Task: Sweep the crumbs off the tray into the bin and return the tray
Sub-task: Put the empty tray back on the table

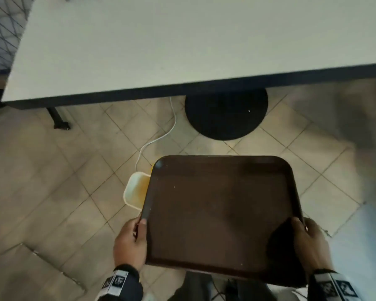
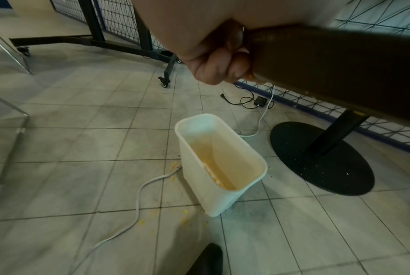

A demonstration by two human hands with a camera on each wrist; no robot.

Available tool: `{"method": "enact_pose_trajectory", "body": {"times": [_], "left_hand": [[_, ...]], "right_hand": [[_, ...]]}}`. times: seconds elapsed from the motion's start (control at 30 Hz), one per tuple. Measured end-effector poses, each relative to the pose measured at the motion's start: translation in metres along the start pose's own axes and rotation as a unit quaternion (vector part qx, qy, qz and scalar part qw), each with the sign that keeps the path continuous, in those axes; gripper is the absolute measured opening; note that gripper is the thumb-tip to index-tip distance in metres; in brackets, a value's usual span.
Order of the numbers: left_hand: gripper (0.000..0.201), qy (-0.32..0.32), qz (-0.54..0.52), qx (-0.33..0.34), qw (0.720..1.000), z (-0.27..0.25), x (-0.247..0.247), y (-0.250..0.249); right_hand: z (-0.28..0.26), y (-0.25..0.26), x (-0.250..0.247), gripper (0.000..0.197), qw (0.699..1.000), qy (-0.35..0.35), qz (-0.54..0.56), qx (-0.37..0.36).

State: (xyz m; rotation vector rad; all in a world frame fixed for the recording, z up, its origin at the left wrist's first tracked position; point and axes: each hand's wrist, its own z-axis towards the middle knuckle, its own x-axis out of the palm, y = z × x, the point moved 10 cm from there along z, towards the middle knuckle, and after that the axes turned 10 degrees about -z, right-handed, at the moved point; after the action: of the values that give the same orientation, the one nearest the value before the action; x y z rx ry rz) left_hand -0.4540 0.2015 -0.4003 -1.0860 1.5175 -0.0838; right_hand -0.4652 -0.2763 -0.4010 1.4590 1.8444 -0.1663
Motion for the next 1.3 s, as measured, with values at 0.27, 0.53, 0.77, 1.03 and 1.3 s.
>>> {"method": "enact_pose_trajectory", "body": {"times": [0.27,0.53,0.77,1.03,1.3], "left_hand": [[0.028,0.028,0.025,-0.051,0.998,-0.105,-0.12,-0.081],[0.024,-0.024,-0.02,0.051,0.998,-0.144,-0.204,-0.221],[0.017,-0.067,-0.082,0.158,0.982,-0.134,-0.226,-0.341],[0.036,-0.046,-0.123,0.178,0.975,-0.094,-0.224,-0.43],[0.036,0.048,-0.111,0.162,0.979,-0.026,-0.206,-0.481]], "right_hand": [[-0.137,0.014,-0.123,0.027,0.998,-0.029,-0.041,-0.037],[-0.19,0.059,-0.237,0.029,0.992,-0.082,-0.012,-0.096],[-0.191,0.126,-0.33,0.031,0.973,-0.118,0.111,-0.166],[-0.174,0.21,-0.399,0.035,0.949,-0.148,0.125,-0.247],[-0.125,0.281,-0.422,0.034,0.963,-0.088,0.085,-0.239]]}}
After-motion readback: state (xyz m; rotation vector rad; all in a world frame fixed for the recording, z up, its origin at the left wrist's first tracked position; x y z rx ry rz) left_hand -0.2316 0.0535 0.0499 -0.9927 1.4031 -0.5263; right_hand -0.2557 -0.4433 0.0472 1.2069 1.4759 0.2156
